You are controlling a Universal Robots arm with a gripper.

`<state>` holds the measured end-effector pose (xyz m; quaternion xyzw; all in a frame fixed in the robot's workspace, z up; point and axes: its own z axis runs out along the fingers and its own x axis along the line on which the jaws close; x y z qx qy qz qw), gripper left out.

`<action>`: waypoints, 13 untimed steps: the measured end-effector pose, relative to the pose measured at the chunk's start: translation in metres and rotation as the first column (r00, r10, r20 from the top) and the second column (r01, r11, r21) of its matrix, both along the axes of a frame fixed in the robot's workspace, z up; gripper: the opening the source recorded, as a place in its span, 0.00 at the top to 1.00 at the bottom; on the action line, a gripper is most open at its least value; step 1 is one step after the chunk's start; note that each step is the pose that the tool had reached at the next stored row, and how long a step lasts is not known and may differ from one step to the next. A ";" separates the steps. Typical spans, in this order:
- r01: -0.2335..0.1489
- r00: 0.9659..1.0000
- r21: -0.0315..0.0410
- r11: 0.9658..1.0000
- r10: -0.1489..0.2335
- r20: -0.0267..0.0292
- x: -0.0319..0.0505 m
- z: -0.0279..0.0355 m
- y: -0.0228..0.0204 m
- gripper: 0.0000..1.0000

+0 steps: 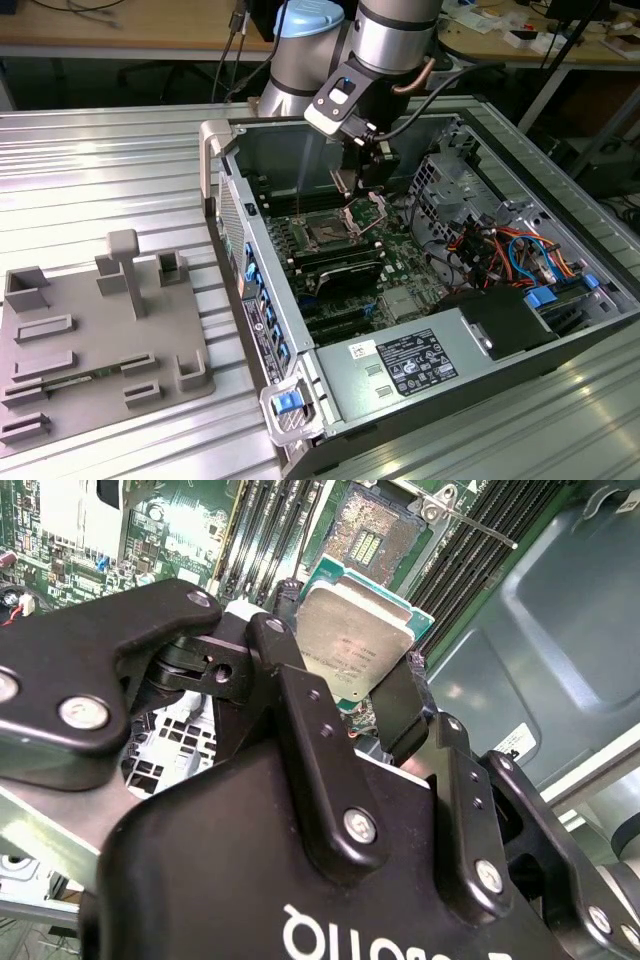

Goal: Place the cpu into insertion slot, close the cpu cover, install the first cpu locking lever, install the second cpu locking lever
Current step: 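Place the cpu into insertion slot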

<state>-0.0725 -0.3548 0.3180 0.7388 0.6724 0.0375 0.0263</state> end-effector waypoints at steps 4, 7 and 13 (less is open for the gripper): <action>-0.013 1.000 0.006 1.000 0.013 0.000 0.0000 -0.0060 0.0000 0.46; -0.063 0.998 0.006 0.998 0.063 0.000 0.0000 -0.0107 0.0000 0.46; -0.132 0.991 0.006 0.991 0.132 0.000 0.0007 -0.0272 0.0000 0.46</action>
